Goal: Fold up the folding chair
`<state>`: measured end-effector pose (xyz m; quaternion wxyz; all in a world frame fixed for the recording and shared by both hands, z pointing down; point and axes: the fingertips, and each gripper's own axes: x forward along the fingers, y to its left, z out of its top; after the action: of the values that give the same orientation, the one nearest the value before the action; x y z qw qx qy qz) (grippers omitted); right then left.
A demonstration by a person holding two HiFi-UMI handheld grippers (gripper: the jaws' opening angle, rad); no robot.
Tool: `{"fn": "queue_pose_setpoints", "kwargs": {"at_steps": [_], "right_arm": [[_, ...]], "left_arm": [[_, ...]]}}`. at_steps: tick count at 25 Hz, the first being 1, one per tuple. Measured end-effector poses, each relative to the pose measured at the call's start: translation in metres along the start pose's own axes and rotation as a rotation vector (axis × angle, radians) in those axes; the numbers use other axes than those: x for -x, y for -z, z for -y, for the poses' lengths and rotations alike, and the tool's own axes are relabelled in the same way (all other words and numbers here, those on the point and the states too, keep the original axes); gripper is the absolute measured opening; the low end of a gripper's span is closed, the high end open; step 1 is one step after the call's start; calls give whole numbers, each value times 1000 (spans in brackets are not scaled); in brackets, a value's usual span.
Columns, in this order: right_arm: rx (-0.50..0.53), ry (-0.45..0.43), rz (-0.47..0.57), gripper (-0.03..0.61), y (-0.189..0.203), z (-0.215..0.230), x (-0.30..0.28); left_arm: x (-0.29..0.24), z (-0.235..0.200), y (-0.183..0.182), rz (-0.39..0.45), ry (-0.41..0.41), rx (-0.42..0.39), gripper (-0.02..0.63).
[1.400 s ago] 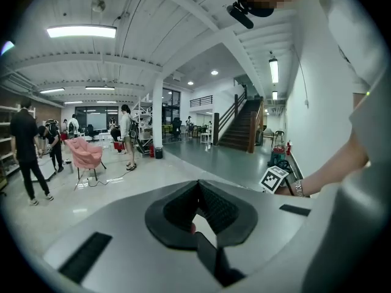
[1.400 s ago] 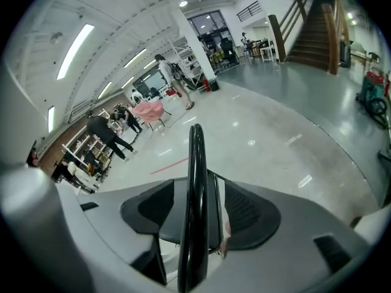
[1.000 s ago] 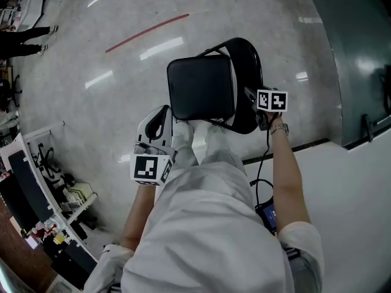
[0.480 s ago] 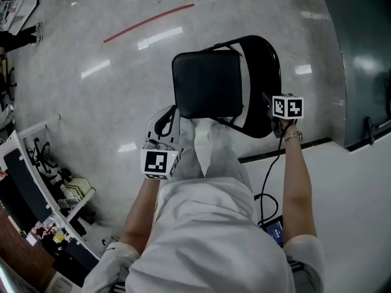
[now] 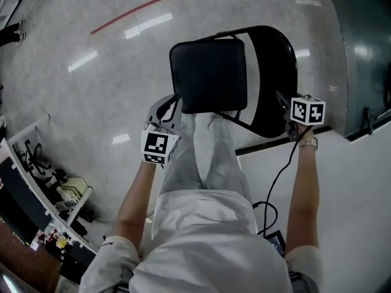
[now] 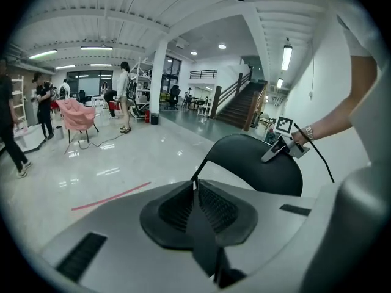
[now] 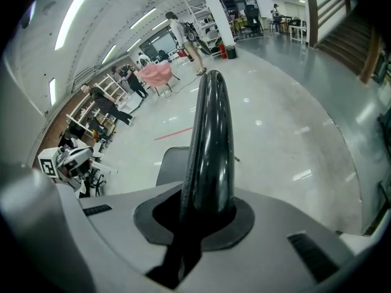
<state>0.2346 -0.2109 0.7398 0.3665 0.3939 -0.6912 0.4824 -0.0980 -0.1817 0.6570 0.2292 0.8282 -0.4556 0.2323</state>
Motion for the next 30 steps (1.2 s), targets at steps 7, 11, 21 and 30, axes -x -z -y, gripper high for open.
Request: {"fn": "queue_pose_setpoints", "kwargs": {"at_steps": [7, 11, 21, 30], "right_arm": [[29, 82, -7, 49, -10, -77, 4], [44, 128, -17, 49, -15, -108, -1], [68, 209, -29, 51, -19, -190, -15], [85, 263, -41, 52, -26, -205, -12]], "left_arm": [[1, -58, 68, -82, -53, 64, 10], [-14, -93, 118, -125, -82, 129, 10], [-55, -173, 284, -326, 43, 440, 223], [-106, -204, 369, -350, 172, 589, 275]]}}
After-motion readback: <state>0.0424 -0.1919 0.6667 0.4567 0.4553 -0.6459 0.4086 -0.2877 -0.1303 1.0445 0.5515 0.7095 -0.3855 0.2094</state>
